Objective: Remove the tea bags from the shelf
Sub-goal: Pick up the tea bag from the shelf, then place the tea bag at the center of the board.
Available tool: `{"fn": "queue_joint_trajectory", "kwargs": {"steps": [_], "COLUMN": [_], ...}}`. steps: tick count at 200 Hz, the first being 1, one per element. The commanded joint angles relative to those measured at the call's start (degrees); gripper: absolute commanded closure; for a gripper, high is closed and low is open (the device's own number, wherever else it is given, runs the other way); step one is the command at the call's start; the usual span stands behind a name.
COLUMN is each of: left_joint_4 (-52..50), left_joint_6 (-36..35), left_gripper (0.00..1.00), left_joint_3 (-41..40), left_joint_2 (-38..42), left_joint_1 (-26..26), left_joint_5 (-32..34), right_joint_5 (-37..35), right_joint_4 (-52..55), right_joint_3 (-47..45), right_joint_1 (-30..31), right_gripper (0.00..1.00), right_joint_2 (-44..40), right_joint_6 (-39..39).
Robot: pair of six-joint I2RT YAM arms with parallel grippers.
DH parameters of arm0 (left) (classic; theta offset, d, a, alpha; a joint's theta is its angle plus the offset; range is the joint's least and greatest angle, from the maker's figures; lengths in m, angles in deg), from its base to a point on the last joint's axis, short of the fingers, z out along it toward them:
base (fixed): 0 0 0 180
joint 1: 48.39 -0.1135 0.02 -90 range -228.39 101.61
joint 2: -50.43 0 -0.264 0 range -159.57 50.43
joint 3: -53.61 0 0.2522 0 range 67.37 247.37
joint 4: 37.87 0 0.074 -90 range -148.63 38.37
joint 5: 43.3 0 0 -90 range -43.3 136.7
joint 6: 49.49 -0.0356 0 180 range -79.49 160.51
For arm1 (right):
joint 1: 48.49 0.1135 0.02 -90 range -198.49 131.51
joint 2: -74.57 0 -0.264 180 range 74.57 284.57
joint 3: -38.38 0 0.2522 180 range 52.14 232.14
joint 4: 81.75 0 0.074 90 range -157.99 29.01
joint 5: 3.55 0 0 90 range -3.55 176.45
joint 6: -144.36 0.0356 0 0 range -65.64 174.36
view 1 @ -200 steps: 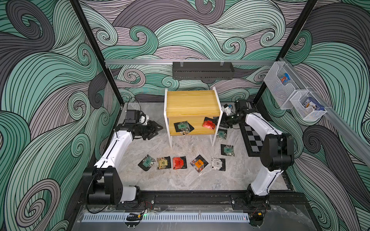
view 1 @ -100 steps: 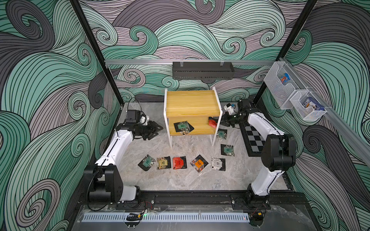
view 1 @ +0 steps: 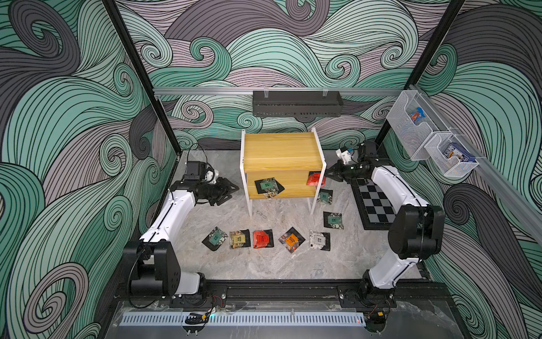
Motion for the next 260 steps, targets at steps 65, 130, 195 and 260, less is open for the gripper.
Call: {"fn": "queue_joint_trajectory", "kwargs": {"steps": [65, 130, 195, 260], "left_joint_4": [-0.43, -0.53, -1.07, -3.26], "left_joint_6": [-0.56, -0.5, -0.52, -1.44], "left_gripper": [0.47, 0.47, 0.47, 0.47], "left_joint_3": [3.01, 1.91, 0.39, 0.46], "left_joint_2": [-0.39, 0.62, 1.79, 2.52], "left_joint_1": [0.5, 0.6, 0.56, 0.56], "left_joint_5": [0.22, 0.14, 0.41, 1.46], "right_joint_5": [-3.11, -9.06, -13.79, -14.82], "right_joint_4": [-4.55, -10.64, -18.68, -28.75], "right_joint_3": [-2.2, -4.36, -7.47, -7.34], "right_joint_1": [-6.12, -7.25, -7.49, -6.6], "right_gripper": [1.0, 1.0, 1.0, 1.0], "right_joint_2": [-4.72, -1.94, 2.66, 11.97], "right_joint_6": [4.1, 9.29, 15.48, 23.27]}}
